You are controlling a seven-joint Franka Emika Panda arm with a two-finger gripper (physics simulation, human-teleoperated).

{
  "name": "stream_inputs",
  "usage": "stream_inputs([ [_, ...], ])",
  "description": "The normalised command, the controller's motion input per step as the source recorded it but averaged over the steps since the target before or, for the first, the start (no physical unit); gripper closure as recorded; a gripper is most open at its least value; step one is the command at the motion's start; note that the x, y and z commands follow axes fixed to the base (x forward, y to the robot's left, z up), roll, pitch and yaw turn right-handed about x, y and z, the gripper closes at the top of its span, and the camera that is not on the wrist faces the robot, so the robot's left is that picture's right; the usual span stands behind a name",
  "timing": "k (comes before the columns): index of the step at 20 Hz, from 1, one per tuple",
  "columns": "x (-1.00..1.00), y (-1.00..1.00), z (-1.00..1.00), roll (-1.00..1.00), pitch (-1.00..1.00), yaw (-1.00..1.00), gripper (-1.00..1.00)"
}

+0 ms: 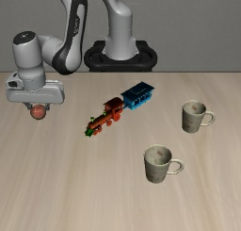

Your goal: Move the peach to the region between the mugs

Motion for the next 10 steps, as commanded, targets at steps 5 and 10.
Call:
stream_inputs([
  [5,1.0,0.0,0.0,0.0,0.0,0.0,1.0],
  [10,1.0,0.0,0.0,0.0,0.0,0.0,1.0],
])
